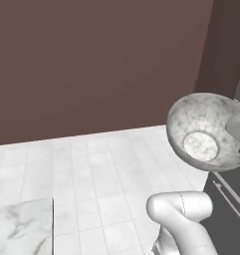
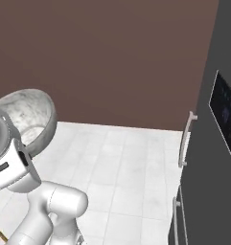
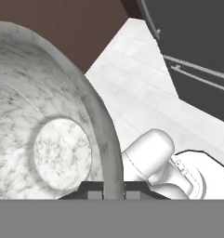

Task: Move the bowls from the cabinet to the plates on the dining table.

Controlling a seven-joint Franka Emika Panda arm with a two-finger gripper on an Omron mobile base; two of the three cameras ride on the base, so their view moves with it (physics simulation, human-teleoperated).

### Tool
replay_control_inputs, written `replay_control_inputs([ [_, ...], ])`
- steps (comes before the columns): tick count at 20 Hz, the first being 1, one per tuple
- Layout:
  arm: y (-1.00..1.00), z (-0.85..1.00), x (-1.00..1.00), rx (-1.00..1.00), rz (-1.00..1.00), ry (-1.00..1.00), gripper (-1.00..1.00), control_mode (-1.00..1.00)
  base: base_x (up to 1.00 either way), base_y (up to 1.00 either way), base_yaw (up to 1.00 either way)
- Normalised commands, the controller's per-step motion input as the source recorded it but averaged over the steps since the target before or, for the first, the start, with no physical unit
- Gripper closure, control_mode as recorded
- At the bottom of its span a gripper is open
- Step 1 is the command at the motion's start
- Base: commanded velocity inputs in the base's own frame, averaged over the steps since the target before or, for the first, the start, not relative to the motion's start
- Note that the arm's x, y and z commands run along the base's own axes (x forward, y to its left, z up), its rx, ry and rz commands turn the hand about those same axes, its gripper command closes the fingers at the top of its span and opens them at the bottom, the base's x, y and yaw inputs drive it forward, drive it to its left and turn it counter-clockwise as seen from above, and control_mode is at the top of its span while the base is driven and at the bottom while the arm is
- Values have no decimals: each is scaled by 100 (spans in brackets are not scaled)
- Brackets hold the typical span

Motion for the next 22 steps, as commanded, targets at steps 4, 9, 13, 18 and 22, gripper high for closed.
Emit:
replay_control_inputs([
  [4, 0, 0, 0, 0, 0, 0, 100, 100, 99, 0, 0],
  [9, 0, 0, 0, 0, 0, 0, 100, 100, 100, 0, 0],
  [13, 0, 0, 0, 0, 0, 0, 100, 100, 100, 0, -1],
  [18, 0, 0, 0, 0, 0, 0, 100, 100, 96, 0, -1],
  [22, 0, 0, 0, 0, 0, 0, 100, 100, 75, 5, -1],
])
